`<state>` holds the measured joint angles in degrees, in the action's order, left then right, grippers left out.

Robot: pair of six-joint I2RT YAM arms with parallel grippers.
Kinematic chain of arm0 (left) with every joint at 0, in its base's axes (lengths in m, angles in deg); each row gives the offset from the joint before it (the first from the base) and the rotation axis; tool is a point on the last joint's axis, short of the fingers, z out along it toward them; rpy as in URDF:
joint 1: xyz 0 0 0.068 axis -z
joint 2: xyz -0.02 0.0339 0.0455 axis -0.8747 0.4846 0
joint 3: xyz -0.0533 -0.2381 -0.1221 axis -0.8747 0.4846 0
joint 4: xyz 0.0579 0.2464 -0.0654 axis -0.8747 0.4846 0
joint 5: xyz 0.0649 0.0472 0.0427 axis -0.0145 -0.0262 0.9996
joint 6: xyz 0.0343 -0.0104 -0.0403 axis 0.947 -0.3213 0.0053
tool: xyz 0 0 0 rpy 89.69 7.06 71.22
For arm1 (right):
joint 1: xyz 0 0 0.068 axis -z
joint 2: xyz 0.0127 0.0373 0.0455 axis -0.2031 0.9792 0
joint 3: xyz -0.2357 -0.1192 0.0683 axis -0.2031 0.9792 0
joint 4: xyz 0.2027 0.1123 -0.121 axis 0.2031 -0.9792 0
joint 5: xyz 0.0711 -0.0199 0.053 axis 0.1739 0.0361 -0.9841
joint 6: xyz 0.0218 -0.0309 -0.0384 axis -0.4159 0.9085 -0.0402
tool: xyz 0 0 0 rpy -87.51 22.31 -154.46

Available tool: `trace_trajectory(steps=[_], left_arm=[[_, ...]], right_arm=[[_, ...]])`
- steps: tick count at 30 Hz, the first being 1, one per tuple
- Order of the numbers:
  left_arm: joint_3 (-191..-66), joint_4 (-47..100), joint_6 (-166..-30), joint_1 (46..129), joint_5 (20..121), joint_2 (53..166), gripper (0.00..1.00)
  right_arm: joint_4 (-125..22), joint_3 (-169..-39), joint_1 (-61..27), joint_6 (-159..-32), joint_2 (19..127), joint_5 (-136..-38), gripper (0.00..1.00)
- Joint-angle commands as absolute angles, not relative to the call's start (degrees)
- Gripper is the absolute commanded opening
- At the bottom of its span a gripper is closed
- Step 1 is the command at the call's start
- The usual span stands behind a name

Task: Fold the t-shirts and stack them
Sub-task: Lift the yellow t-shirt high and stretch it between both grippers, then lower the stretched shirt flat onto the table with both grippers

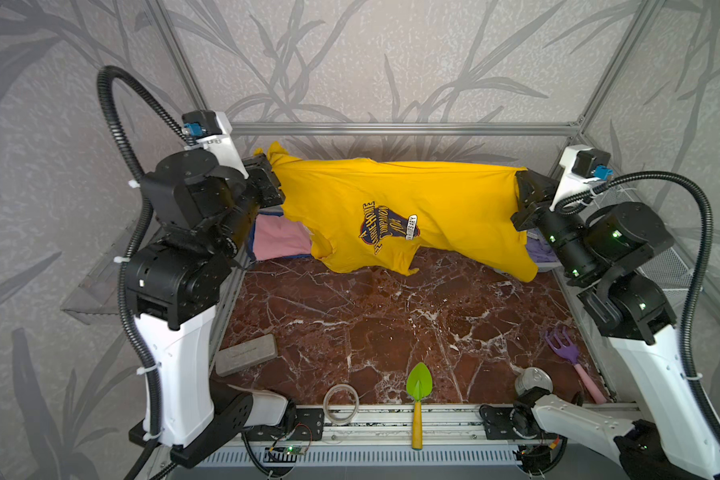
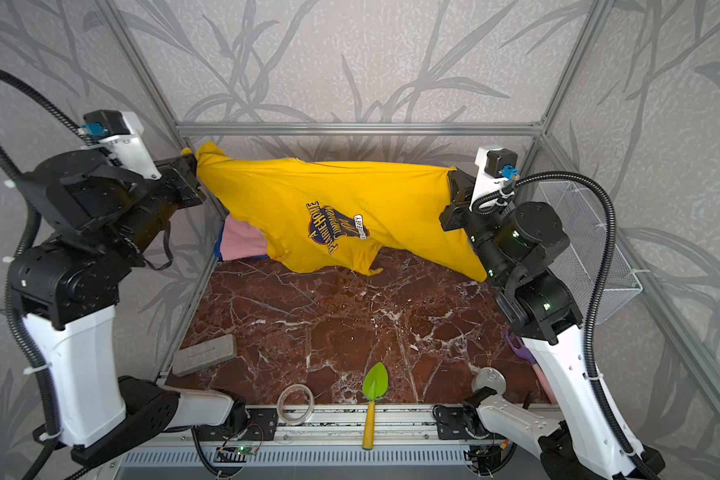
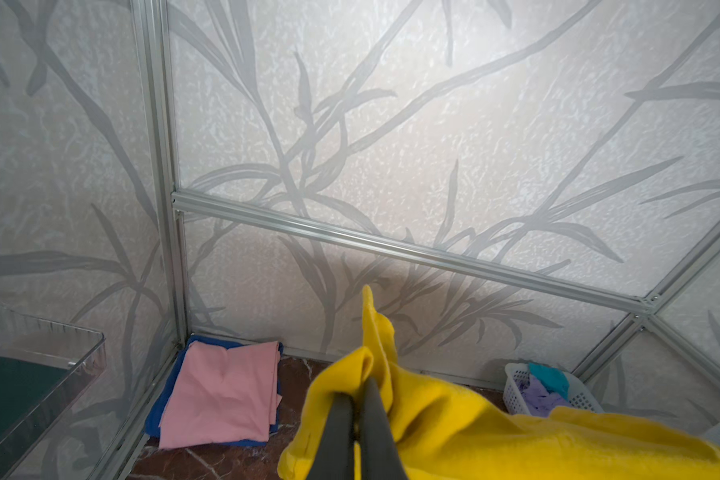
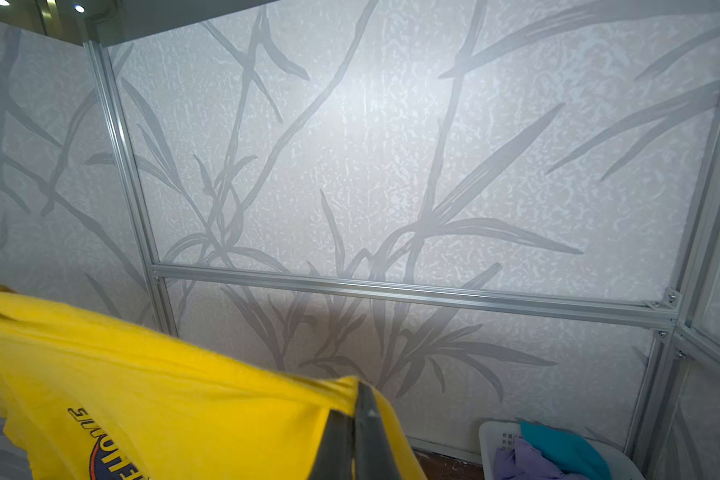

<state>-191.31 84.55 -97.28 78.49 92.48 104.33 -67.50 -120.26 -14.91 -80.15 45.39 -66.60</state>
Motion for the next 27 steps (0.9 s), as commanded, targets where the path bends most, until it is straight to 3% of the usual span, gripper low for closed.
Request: trace_trajectory(steps=[1, 9, 16, 22, 27], left_arm=[[-191.3, 79.4, -95.4, 77.4, 97.4, 99.7, 0.00], [-190.9, 75.9, -93.3, 77.4, 98.9, 98.1, 0.00], [-173.4, 67.5, -92.8, 77.3, 103.8, 104.4, 0.00], [-166.5, 60.7, -94.7, 76.4, 99.9, 122.6, 0.00], [-175.4, 59.9, -95.1, 75.3, 96.6, 142.1, 0.00]], right_arm=[[-64.5, -121.2, -14.0, -81.9, 42.1, -61.6, 0.00], [-67.1, -122.0, -14.0, -83.5, 43.3, -63.3, 0.00], [-63.4, -108.1, -14.0, -83.9, 47.8, -58.2, 0.00], [-57.0, -99.6, -10.7, -85.4, 62.6, -56.2, 0.00], [-58.7, -108.9, -6.8, -86.7, 81.1, -59.7, 0.00]])
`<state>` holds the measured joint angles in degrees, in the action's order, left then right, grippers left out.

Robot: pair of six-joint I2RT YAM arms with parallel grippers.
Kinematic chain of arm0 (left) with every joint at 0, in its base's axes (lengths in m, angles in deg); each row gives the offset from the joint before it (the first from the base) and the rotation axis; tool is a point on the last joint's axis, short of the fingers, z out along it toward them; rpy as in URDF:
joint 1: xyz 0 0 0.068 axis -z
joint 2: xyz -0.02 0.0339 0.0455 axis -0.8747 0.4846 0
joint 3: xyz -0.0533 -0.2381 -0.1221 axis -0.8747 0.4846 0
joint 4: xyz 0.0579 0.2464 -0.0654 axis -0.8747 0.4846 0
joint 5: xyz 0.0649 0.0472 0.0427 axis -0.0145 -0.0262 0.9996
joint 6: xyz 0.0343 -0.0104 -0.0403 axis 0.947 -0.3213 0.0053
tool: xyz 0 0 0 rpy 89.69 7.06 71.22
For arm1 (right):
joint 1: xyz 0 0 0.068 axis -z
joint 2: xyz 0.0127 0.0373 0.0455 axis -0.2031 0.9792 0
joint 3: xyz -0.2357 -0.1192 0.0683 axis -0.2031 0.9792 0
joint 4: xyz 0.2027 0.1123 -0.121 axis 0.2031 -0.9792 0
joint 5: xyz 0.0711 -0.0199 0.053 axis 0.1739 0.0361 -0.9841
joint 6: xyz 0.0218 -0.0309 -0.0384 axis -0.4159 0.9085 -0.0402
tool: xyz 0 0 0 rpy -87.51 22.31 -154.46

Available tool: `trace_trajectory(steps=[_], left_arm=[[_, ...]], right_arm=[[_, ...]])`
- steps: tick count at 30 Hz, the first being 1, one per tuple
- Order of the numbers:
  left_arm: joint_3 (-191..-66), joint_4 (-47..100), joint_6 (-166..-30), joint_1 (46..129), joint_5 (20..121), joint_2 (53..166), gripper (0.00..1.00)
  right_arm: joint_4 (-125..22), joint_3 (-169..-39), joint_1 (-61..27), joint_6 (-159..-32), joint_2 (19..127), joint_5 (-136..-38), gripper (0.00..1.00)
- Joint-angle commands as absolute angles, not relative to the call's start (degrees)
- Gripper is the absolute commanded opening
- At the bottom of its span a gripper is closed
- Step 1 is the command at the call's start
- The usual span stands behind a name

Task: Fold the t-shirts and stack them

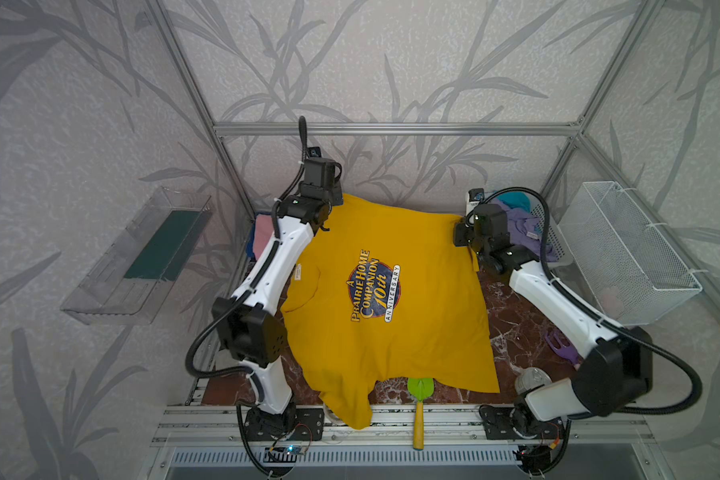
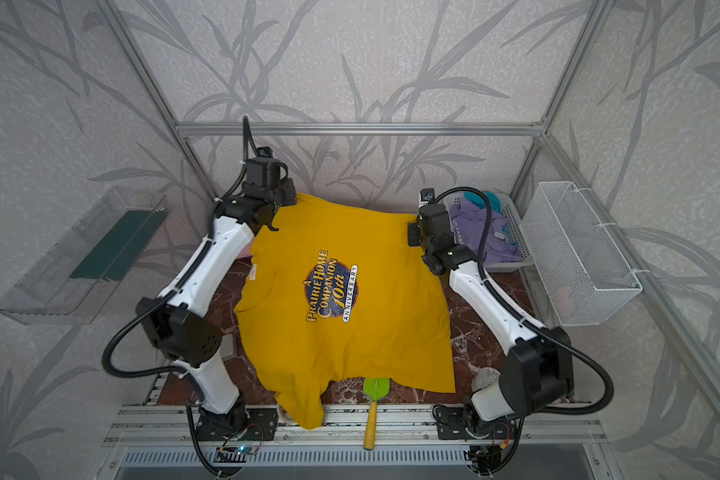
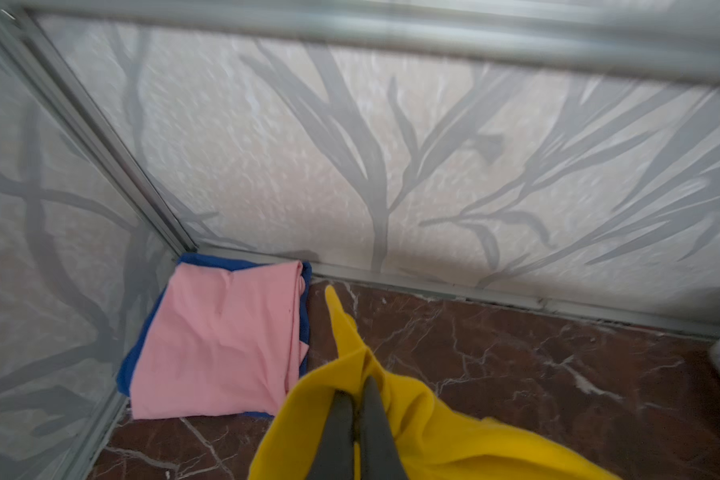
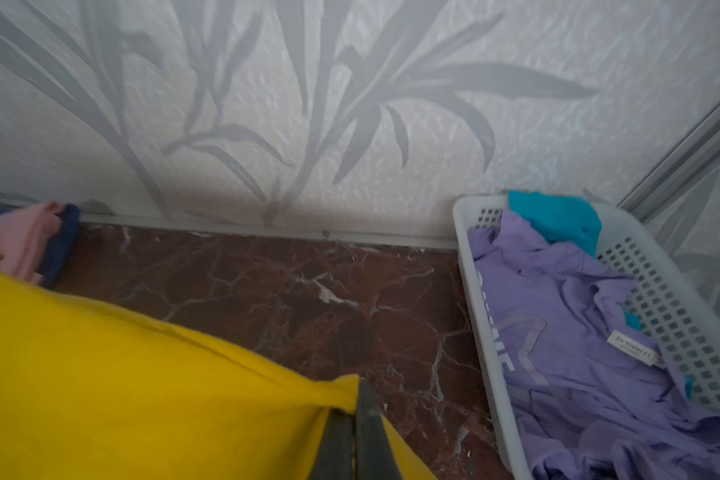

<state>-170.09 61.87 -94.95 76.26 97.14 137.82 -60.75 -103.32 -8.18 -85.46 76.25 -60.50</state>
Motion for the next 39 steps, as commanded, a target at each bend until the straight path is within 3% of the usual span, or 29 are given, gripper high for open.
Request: trace_trajectory(steps=[1, 5, 6, 7, 8, 9, 10, 12, 16, 20, 22, 26, 27, 29, 33, 39], left_arm=[[-179.1, 61.4, -95.4, 75.0, 95.8, 146.7, 0.00], [-197.2, 68.6, -96.8, 74.3, 93.1, 164.4, 0.00], [-203.0, 71.1, -97.0, 74.1, 92.8, 168.5, 0.08], [-210.2, 74.6, -97.5, 73.8, 92.6, 173.0, 0.38], [-217.4, 77.9, -98.0, 73.5, 91.6, 176.9, 0.90], [-222.0, 80.0, -98.6, 73.2, 90.8, 179.1, 0.99], [-224.4, 81.1, -99.2, 72.8, 90.6, 180.1, 0.99], [-220.3, 79.1, -99.1, 72.6, 90.2, 177.2, 0.99], [-198.3, 68.8, -99.0, 72.6, 90.0, 163.0, 0.99], [-186.5, 69.5, -101.7, 72.7, 90.1, 153.6, 0.97], [-178.6, 69.3, -103.5, 73.0, 88.2, 149.0, 0.87], [-160.3, 64.3, -107.3, 74.0, 87.4, 140.9, 0.51], [-155.7, 62.3, -108.4, 74.0, 87.0, 139.1, 0.49], [-149.3, 60.6, -109.7, 74.1, 86.3, 136.9, 0.51], [-143.4, 60.9, -111.1, 74.4, 84.0, 136.2, 0.70], [-139.2, 60.5, -112.3, 75.2, 83.1, 138.0, 0.70]], right_arm=[[-59.6, -111.6, -6.8, -86.0, 85.9, -60.7, 0.00], [-62.0, -121.5, -6.7, -85.9, 99.6, -61.7, 0.00], [-63.0, -124.5, -6.7, -85.6, 102.2, -62.2, 0.02], [-64.8, -128.0, -6.7, -85.4, 105.3, -62.4, 0.13], [-66.7, -131.3, -6.7, -85.3, 107.7, -62.6, 0.29], [-67.9, -133.9, -6.7, -85.2, 109.4, -62.6, 0.43], [-69.0, -136.1, -6.7, -84.9, 110.8, -62.5, 0.53], [-70.3, -139.2, -6.7, -84.3, 111.8, -61.9, 0.62], [-70.9, -140.0, -7.1, -82.7, 109.4, -59.7, 0.66], [-69.4, -132.3, -8.8, -81.3, 102.4, -57.8, 0.66], [-69.4, -126.4, -10.3, -81.3, 97.9, -57.3, 0.64], [-71.0, -114.8, -13.1, -84.8, 90.7, -59.0, 0.59], [-71.5, -111.1, -13.9, -86.2, 88.8, -59.9, 0.59], [-72.2, -105.5, -15.0, -88.1, 86.0, -60.9, 0.58], [-74.2, -96.5, -17.5, -90.6, 81.6, -62.1, 0.58], [-77.7, -90.5, -18.2, -93.8, 78.9, -64.1, 0.58]])
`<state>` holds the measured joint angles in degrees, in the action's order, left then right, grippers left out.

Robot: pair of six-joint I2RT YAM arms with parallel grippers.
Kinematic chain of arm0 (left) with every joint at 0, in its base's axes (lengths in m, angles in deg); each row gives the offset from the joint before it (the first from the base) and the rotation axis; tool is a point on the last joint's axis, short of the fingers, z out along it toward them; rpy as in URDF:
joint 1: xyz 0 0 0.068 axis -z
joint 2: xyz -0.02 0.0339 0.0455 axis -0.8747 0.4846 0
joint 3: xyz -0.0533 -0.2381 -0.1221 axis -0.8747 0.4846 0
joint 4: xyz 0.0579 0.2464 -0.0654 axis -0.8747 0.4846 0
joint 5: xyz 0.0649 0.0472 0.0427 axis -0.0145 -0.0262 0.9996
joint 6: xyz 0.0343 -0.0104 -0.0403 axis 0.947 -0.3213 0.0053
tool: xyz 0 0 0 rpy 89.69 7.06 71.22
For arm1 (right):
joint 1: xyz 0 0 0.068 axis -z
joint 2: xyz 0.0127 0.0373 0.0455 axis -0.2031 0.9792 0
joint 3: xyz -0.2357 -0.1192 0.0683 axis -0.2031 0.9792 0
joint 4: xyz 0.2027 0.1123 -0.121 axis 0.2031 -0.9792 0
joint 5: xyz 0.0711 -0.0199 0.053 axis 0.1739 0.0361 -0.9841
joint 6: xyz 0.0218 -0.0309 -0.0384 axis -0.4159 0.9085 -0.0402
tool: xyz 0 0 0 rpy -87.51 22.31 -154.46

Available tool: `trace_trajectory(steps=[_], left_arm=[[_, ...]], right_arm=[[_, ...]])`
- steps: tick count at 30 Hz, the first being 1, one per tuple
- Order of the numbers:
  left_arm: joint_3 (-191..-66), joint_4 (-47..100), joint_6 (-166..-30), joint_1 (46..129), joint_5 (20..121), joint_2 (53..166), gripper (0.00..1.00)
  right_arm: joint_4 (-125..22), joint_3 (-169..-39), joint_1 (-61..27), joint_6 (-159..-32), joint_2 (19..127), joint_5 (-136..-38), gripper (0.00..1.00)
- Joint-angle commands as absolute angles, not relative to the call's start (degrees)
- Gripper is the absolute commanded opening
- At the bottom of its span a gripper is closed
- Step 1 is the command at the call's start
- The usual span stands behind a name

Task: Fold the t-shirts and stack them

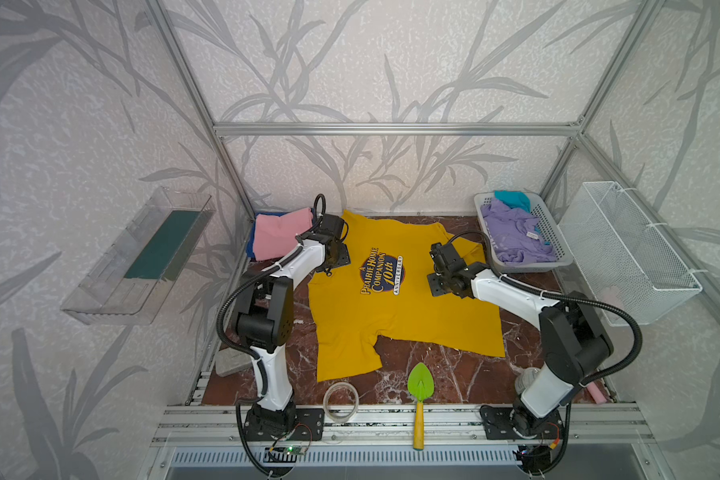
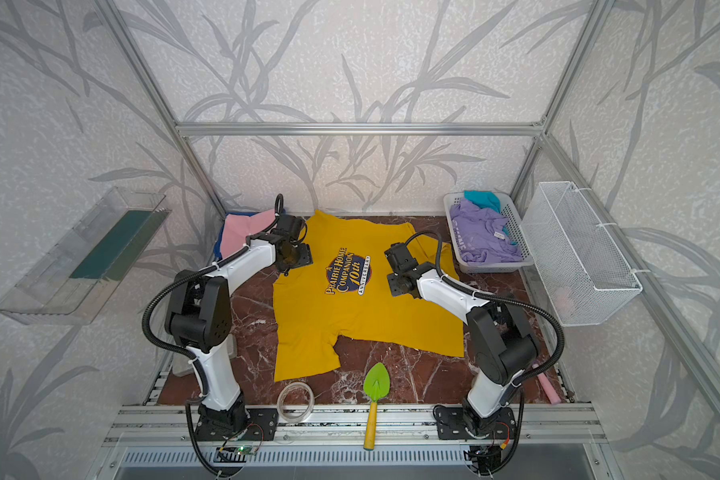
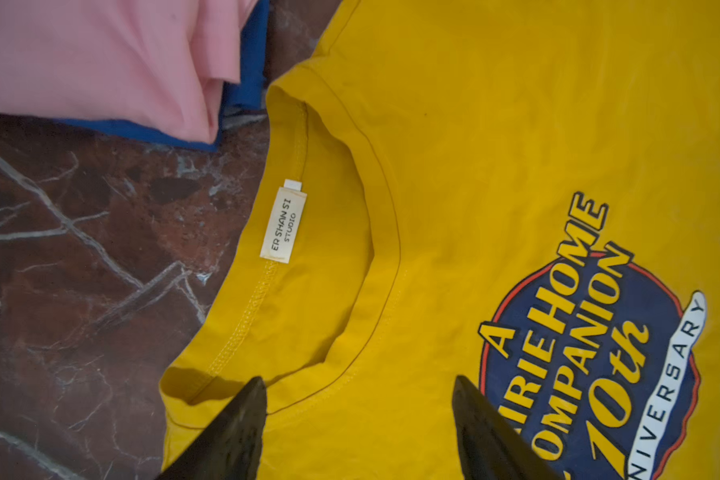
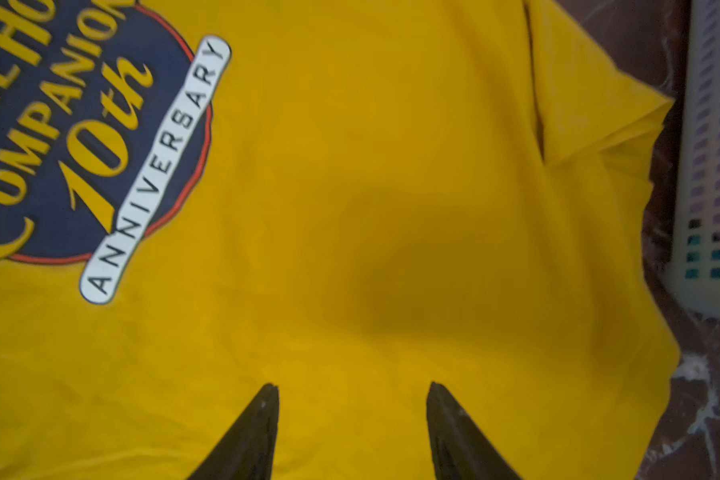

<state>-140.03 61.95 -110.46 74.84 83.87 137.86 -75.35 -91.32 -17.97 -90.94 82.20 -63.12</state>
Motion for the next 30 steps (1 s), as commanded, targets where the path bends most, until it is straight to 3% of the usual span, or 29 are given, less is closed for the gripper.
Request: trace_trajectory(steps=[1, 9, 15, 25, 30], left_arm=[[-138.4, 60.2, -112.6, 75.2, 83.2, 138.2, 0.66], [-129.5, 58.2, -115.4, 75.1, 85.1, 136.7, 0.41], [-122.8, 58.8, -116.3, 75.0, 86.2, 133.8, 0.28], [-103.1, 62.6, -119.0, 75.0, 88.0, 119.3, 0.25], [-101.7, 63.9, -118.5, 74.9, 89.0, 115.2, 0.26]], right_arm=[[-77.5, -89.4, -18.1, -94.2, 78.5, -64.2, 0.58], [-81.1, -87.7, -18.1, -94.8, 79.9, -64.8, 0.58], [-81.6, -85.8, -18.1, -95.9, 79.6, -66.0, 0.58], [-84.7, -84.3, -18.0, -96.5, 77.3, -65.5, 0.59], [-84.9, -84.7, -18.0, -97.4, 76.3, -66.9, 0.59]])
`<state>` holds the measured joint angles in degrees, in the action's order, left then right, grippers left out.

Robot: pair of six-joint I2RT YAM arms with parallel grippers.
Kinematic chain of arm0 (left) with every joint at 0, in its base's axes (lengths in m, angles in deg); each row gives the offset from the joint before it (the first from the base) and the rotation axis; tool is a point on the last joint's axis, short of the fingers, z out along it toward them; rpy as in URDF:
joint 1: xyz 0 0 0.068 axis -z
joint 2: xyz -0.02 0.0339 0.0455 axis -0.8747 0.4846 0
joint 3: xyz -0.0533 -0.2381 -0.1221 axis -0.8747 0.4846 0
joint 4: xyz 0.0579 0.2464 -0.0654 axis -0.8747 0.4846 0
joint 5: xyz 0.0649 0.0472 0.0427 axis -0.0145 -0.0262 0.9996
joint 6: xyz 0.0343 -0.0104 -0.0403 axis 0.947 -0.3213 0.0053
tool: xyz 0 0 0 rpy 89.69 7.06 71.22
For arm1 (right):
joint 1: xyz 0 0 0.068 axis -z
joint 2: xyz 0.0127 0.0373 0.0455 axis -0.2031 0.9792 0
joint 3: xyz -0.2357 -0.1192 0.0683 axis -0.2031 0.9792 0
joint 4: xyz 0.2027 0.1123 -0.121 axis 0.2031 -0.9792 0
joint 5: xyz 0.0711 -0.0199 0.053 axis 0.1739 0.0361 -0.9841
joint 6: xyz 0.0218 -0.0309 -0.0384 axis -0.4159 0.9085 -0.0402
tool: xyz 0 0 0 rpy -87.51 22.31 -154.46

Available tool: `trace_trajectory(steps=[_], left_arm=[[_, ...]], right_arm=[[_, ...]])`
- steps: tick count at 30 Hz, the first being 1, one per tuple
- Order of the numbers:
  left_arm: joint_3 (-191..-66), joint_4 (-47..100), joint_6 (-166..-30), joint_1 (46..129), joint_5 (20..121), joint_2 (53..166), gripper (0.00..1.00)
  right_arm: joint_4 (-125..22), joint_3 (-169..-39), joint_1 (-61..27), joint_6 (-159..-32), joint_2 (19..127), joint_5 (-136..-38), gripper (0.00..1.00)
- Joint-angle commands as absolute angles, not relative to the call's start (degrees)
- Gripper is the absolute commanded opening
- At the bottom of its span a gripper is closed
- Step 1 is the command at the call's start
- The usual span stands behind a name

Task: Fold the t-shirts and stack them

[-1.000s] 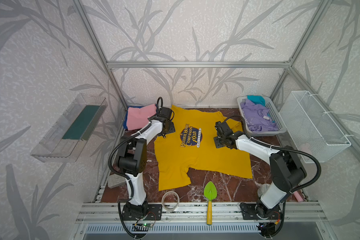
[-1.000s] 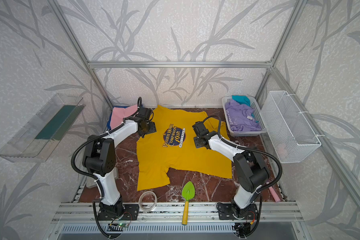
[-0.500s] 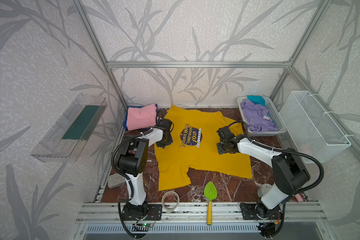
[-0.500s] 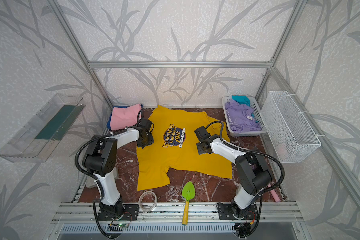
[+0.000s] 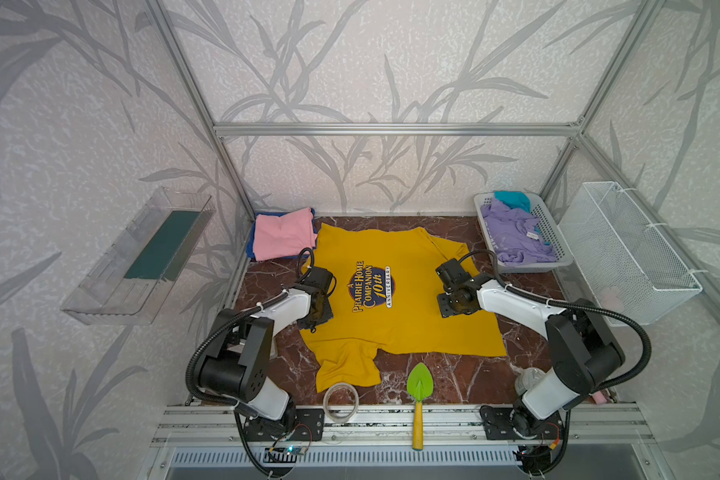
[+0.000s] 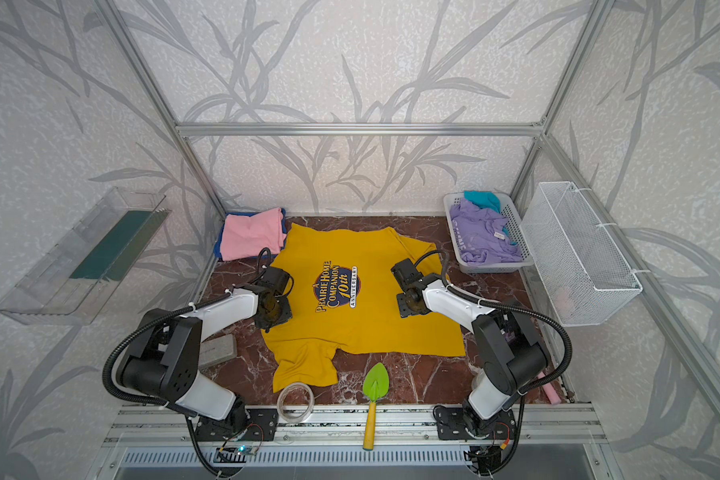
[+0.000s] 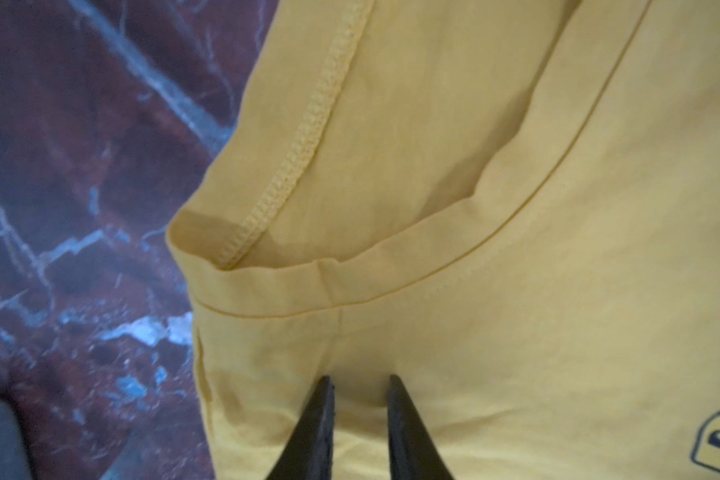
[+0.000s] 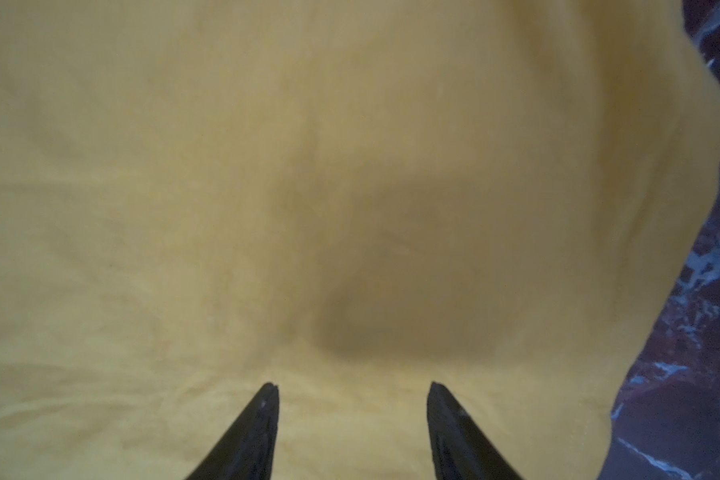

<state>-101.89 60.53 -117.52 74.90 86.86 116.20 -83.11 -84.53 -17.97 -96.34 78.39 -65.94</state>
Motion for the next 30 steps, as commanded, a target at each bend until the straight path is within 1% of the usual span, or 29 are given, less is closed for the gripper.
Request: trace_trajectory(steps=[1, 4, 6, 8, 10, 11, 15, 17, 21, 26, 28, 30], left_arm=[[-103.1, 64.4, -118.1, 75.0, 89.1, 115.3, 0.26], [-109.3, 66.6, -117.4, 74.9, 88.7, 116.1, 0.30], [-114.2, 67.6, -117.8, 75.0, 88.7, 116.4, 0.32], [-120.2, 67.4, -118.0, 75.1, 88.4, 117.4, 0.36], [-126.1, 65.9, -117.5, 75.2, 88.7, 120.1, 0.47], [-129.6, 65.8, -117.1, 75.2, 89.1, 122.6, 0.50], [-146.4, 71.0, -114.7, 75.2, 90.4, 134.7, 0.63], [-155.7, 74.2, -113.1, 75.2, 91.4, 142.3, 0.67], [-174.5, 83.2, -109.7, 75.2, 95.2, 156.5, 0.75], [-201.5, 96.3, -106.8, 75.2, 101.4, 174.4, 0.88], [-208.0, 97.2, -105.5, 75.1, 102.0, 178.7, 0.90], [-209.6, 95.6, -104.5, 75.0, 101.4, 180.3, 0.92]], right_arm=[[-85.0, -85.7, -18.0, -97.1, 76.4, -67.2, 0.59], [-85.4, -91.2, -18.0, -95.7, 77.4, -69.2, 0.58], [-84.7, -95.9, -18.0, -95.0, 78.7, -71.8, 0.51], [-84.6, -101.3, -18.0, -95.0, 80.9, -74.0, 0.42], [-84.5, -105.7, -18.1, -95.3, 82.5, -75.3, 0.34], [-84.1, -107.2, -18.1, -95.6, 84.4, -75.9, 0.33], [-82.5, -110.4, -18.1, -95.7, 86.6, -76.6, 0.33], [-81.7, -110.6, -18.1, -95.2, 87.2, -75.5, 0.32], [-79.8, -108.7, -18.0, -94.6, 86.9, -74.2, 0.32], [-76.8, -106.0, -17.8, -93.8, 85.8, -72.9, 0.32], [-76.1, -105.5, -17.8, -93.7, 85.8, -72.7, 0.32], [-75.6, -105.0, -17.8, -93.9, 86.1, -72.8, 0.32]])
